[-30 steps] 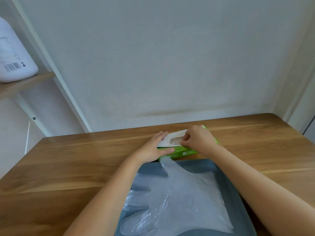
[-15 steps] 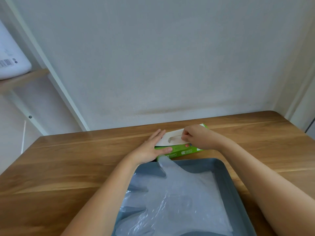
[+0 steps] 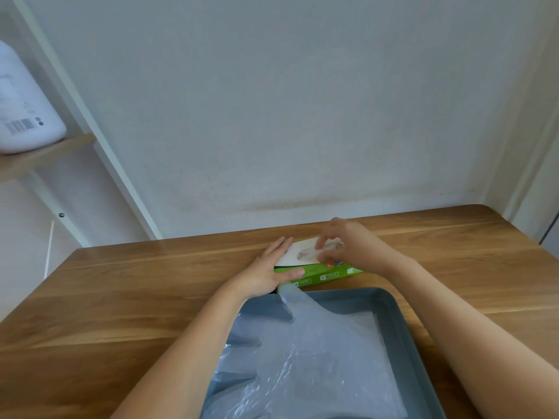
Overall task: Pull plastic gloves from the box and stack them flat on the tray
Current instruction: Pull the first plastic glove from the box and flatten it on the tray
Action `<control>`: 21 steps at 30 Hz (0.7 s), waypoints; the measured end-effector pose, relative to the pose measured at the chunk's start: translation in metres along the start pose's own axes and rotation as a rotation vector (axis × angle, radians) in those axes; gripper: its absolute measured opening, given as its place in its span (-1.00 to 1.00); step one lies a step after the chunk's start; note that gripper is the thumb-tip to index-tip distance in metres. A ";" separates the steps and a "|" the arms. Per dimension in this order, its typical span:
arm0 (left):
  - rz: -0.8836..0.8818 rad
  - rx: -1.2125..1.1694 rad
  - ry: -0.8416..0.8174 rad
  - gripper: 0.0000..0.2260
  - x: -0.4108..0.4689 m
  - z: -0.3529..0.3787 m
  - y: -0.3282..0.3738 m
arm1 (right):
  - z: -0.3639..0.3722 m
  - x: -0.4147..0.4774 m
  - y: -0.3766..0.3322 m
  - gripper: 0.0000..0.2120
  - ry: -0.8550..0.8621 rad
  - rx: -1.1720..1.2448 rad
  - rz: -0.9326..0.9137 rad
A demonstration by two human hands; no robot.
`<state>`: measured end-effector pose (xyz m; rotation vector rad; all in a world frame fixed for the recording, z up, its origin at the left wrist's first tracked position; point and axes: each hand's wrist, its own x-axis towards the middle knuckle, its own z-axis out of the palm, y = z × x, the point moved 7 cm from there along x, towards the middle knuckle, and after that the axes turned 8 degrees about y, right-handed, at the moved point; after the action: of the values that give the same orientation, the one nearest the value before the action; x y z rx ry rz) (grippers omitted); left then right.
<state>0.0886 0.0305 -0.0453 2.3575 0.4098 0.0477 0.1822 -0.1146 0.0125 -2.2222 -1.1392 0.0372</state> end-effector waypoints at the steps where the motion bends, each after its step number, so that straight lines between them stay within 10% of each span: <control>1: 0.000 0.004 -0.001 -0.25 0.000 0.000 0.000 | -0.003 0.000 -0.002 -0.89 0.048 -0.008 -0.025; 10: -0.004 0.009 0.022 -0.28 -0.001 -0.001 0.000 | -0.027 -0.004 -0.030 -0.89 0.187 -0.103 -0.160; 21: 0.019 0.010 -0.030 -0.25 -0.004 0.001 0.004 | -0.023 -0.002 0.030 -0.83 0.467 0.393 0.351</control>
<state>0.0860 0.0254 -0.0428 2.3696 0.3739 0.0195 0.2091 -0.1407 0.0142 -1.9100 -0.4389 -0.0995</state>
